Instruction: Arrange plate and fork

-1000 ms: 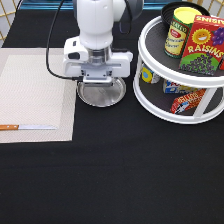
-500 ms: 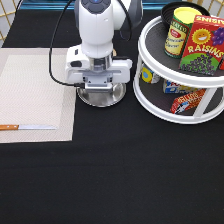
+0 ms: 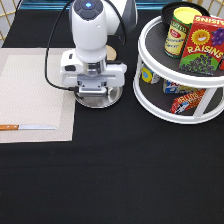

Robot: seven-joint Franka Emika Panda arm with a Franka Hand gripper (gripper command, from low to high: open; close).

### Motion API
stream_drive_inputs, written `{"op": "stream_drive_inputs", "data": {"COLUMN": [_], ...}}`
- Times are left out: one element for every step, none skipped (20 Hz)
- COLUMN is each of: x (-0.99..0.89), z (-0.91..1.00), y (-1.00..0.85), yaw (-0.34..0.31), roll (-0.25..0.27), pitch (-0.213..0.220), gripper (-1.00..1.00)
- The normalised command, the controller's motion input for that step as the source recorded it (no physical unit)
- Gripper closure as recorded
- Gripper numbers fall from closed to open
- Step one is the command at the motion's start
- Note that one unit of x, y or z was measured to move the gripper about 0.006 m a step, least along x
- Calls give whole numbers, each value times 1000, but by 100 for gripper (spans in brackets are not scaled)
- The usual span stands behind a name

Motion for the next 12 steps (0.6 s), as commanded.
{"op": "stream_drive_inputs", "data": {"x": [203,146,97,77,80,100,97,80,66,66,63,80], "z": [0,0,0,0,0,0,0,0,0,0,0,-23], "y": [-934,-951,-960,-966,-969,-963,-966,-977,-983,-989,-989,-980], "yaw": [22,22,24,25,27,28,24,16,11,4,0,0], "roll": [118,116,118,116,110,106,104,105,106,109,113,115], "pitch": [92,85,81,84,83,93,103,108,116,122,127,137], "gripper": [-100,-100,-100,-100,-100,-100,-100,-100,-100,-100,-100,-100]}}
